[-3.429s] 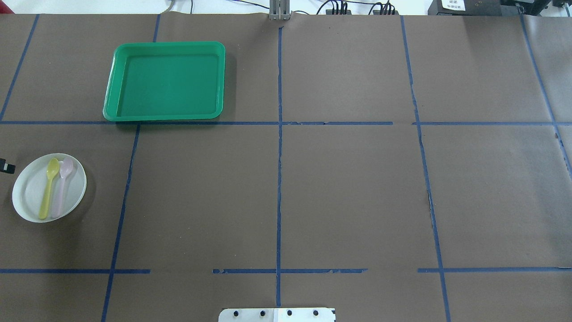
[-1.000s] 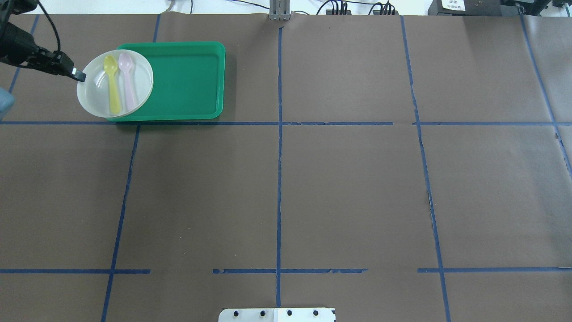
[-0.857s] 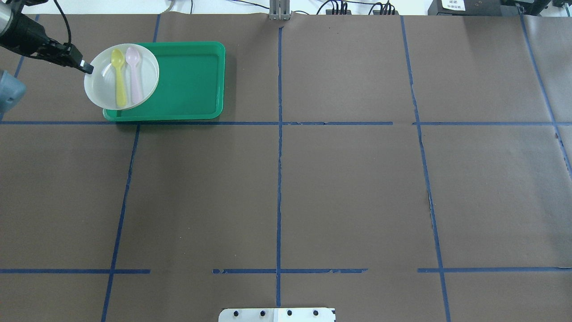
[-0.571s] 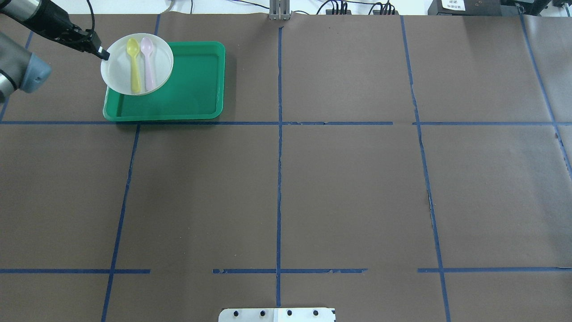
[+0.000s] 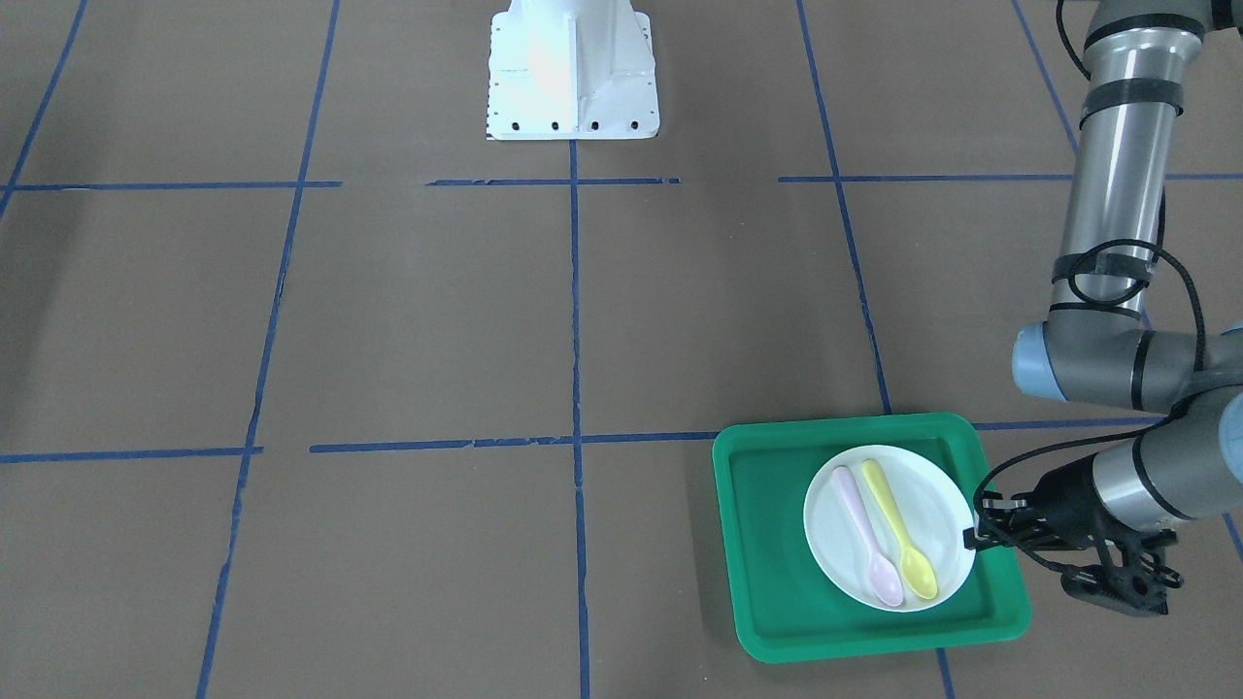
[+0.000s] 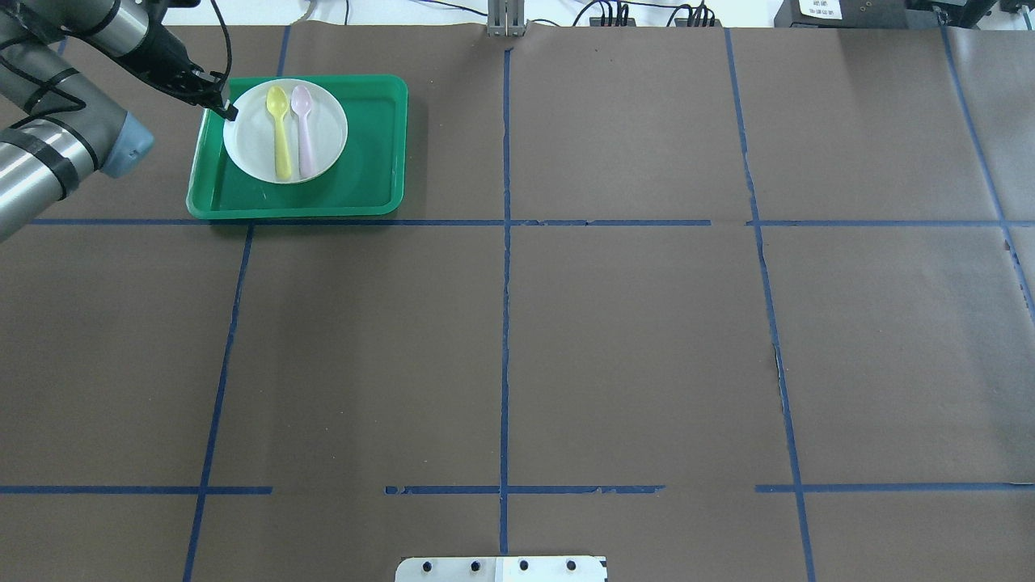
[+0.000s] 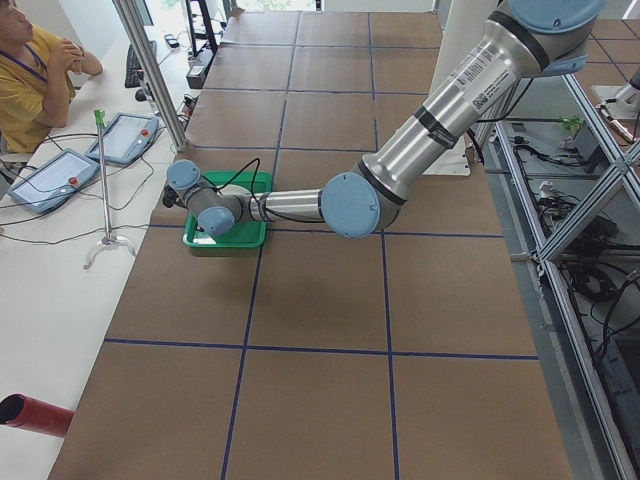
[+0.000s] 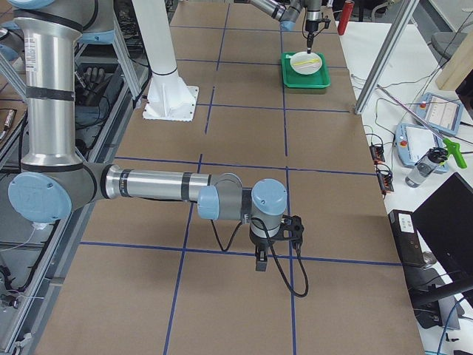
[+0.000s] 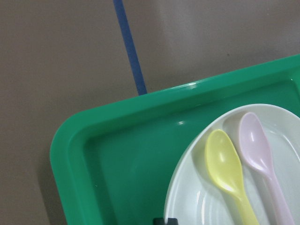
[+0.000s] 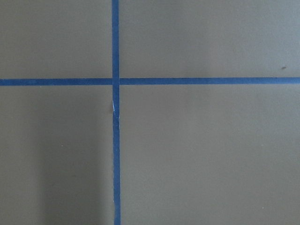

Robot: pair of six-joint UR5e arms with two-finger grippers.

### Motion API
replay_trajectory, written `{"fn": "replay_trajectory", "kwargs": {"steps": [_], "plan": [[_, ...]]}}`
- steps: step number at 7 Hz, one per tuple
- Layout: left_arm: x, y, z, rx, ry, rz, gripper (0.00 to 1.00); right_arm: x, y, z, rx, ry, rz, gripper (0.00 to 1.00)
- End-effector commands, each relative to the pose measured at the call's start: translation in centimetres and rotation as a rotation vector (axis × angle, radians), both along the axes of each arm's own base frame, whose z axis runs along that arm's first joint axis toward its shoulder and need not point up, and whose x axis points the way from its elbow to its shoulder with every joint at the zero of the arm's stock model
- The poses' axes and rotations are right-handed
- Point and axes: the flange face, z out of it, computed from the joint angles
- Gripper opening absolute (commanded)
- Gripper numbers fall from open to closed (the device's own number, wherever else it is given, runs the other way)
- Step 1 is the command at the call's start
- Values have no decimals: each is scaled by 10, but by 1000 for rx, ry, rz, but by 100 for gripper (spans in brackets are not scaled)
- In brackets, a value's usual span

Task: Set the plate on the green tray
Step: 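Lower the plate onto the tray and open the left gripper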

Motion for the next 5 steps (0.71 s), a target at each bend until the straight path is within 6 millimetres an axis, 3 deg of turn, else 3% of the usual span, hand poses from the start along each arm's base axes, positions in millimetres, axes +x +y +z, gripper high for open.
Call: {"fn": "replay_trajectory", "kwargs": {"steps": [1, 2, 5], "plan": [[10, 1, 1, 15, -18, -9, 62, 0, 1, 1, -3, -1, 0, 100], [8, -1, 3, 29, -36, -36, 100, 0, 0, 0, 0, -1, 0, 100], [0, 7, -8, -48, -16, -93, 100, 0, 0, 0, 0, -1, 0, 100]]}}
